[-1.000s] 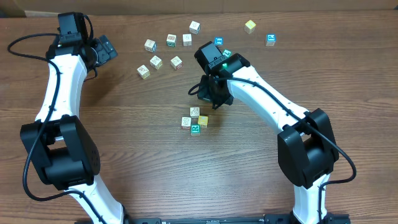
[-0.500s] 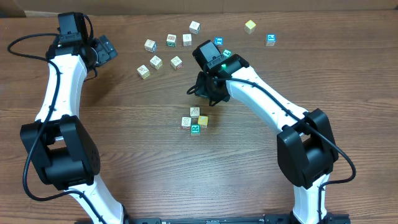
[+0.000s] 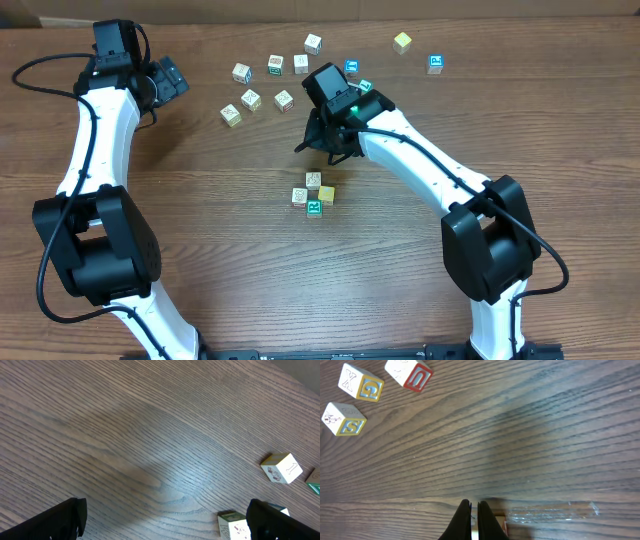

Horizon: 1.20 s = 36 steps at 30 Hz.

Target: Form a circle

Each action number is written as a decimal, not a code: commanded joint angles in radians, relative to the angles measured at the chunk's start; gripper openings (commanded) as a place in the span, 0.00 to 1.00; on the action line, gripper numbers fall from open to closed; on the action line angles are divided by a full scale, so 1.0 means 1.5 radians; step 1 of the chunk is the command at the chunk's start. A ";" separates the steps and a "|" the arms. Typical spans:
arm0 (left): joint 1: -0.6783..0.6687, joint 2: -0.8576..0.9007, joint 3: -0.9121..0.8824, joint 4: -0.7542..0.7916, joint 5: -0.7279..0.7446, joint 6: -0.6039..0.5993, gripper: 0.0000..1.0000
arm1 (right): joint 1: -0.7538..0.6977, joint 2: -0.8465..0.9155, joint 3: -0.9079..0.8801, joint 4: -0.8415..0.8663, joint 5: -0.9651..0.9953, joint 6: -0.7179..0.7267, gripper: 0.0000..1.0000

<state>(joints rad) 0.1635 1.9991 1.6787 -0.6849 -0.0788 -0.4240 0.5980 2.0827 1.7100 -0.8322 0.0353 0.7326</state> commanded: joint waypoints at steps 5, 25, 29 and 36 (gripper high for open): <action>-0.005 -0.008 0.007 0.001 0.001 -0.002 0.99 | 0.027 0.033 -0.003 0.028 0.040 -0.004 0.04; -0.005 -0.008 0.007 0.001 0.001 -0.002 1.00 | 0.028 0.049 -0.042 0.043 0.048 0.002 0.04; -0.005 -0.008 0.007 0.001 0.001 -0.002 1.00 | 0.028 0.049 -0.053 0.046 0.040 0.002 0.04; -0.005 -0.008 0.007 0.001 0.001 -0.002 1.00 | 0.028 0.049 -0.053 0.040 -0.015 0.002 0.04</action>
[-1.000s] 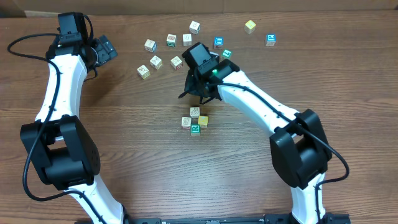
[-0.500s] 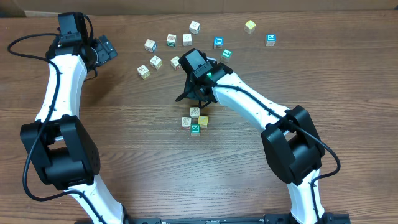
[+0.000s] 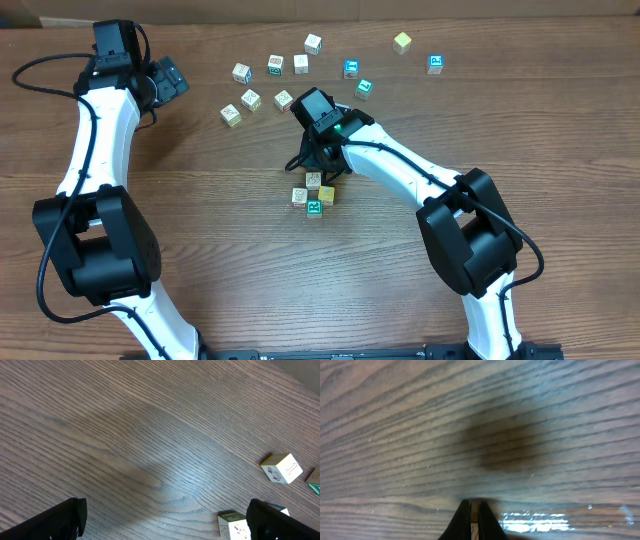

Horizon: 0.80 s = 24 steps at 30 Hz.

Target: Form a circle

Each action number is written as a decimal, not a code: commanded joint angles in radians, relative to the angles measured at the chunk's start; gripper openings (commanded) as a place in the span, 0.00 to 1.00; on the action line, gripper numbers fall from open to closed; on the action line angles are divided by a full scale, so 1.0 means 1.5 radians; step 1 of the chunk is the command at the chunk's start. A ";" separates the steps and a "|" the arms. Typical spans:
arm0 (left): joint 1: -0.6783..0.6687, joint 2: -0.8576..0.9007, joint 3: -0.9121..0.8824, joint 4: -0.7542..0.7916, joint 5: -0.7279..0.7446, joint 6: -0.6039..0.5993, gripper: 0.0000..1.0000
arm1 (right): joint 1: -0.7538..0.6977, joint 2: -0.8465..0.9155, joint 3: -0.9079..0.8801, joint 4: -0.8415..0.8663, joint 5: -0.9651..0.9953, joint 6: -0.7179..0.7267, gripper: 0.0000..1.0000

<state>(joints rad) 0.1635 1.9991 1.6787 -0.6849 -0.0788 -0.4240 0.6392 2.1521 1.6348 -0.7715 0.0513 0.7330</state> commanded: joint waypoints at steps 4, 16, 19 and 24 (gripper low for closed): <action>-0.005 -0.008 0.007 0.001 0.001 -0.002 1.00 | 0.001 0.003 -0.003 -0.014 -0.029 0.002 0.04; -0.005 -0.008 0.007 0.001 0.001 -0.002 0.99 | 0.001 0.003 -0.003 -0.029 -0.031 0.002 0.04; -0.005 -0.008 0.007 0.001 0.001 -0.002 0.99 | 0.001 0.003 -0.003 -0.032 -0.031 0.002 0.04; -0.005 -0.008 0.007 0.001 0.001 -0.002 0.99 | 0.001 0.003 -0.003 -0.033 -0.031 0.002 0.04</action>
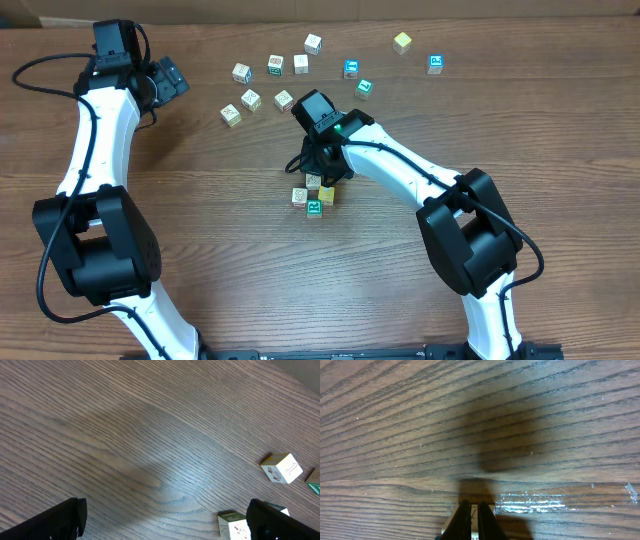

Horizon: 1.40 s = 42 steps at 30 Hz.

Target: Form a circle

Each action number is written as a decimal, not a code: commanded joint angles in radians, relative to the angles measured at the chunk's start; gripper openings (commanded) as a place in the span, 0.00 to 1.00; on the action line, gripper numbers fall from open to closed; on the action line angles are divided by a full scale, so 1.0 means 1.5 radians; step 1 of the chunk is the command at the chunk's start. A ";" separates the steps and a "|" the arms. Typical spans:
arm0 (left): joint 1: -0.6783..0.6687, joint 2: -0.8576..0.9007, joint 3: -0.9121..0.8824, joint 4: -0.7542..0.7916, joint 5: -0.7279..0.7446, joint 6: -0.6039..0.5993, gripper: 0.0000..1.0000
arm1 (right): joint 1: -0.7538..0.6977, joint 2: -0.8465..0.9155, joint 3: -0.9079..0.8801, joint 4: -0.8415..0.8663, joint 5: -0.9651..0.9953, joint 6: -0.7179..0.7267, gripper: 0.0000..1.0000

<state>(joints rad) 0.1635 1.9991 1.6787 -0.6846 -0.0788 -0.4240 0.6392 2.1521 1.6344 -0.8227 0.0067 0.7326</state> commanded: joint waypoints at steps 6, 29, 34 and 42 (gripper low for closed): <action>-0.005 -0.008 0.007 0.001 0.001 -0.002 1.00 | 0.001 0.003 -0.003 0.001 -0.019 0.002 0.04; -0.005 -0.008 0.007 0.001 0.001 -0.002 1.00 | -0.012 0.002 0.022 -0.005 0.047 -0.001 0.05; -0.005 -0.008 0.007 0.001 0.001 -0.002 1.00 | -0.041 -0.004 0.095 -0.102 0.047 -0.001 0.05; -0.005 -0.008 0.007 0.001 0.001 -0.002 1.00 | -0.056 -0.010 0.169 -0.314 -0.003 -0.001 0.04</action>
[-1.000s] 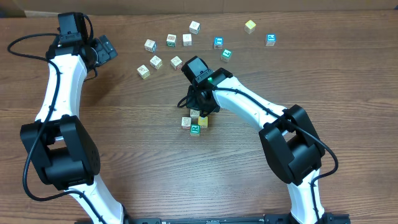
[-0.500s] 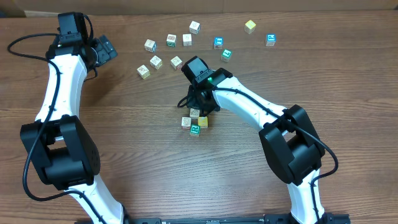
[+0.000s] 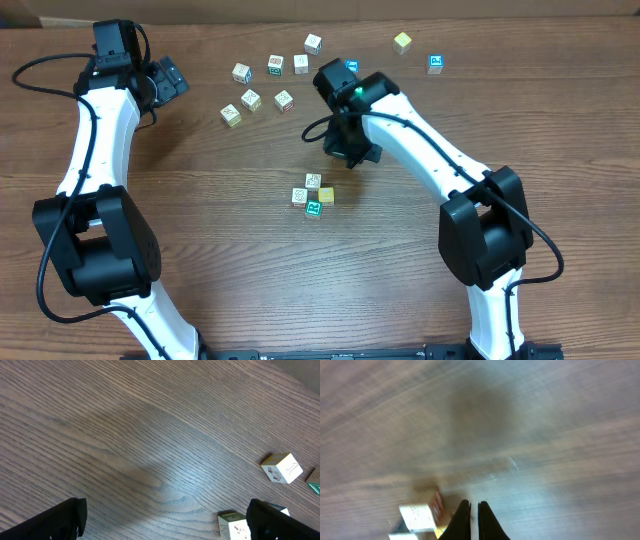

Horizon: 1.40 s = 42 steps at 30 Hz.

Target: Form a circle

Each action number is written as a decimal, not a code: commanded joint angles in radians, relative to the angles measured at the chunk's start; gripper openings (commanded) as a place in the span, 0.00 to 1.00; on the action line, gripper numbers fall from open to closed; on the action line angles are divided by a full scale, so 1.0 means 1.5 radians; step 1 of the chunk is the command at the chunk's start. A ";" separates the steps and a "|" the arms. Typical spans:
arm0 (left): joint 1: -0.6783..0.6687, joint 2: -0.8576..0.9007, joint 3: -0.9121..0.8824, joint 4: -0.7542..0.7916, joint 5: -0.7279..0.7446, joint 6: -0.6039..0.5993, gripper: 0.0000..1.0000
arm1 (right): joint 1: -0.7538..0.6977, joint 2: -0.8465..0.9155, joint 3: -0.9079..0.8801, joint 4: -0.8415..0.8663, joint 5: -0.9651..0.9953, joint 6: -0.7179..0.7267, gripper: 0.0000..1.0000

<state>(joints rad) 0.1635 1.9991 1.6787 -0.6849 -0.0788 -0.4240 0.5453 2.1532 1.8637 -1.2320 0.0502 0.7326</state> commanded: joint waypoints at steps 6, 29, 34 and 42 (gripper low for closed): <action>-0.005 -0.008 0.007 0.001 0.001 -0.002 1.00 | 0.034 -0.010 -0.026 -0.119 -0.068 -0.001 0.04; -0.005 -0.008 0.007 0.001 0.001 -0.002 1.00 | 0.184 -0.010 -0.122 -0.031 -0.056 0.055 0.04; -0.005 -0.008 0.007 0.001 0.001 -0.002 1.00 | 0.184 -0.010 -0.159 -0.003 -0.063 0.075 0.04; -0.005 -0.008 0.007 0.001 0.001 -0.002 0.99 | 0.184 -0.010 -0.162 0.012 -0.057 0.075 0.04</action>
<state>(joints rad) 0.1635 1.9991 1.6787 -0.6849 -0.0788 -0.4240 0.8246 2.1532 1.6238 -1.2198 -0.0479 0.8337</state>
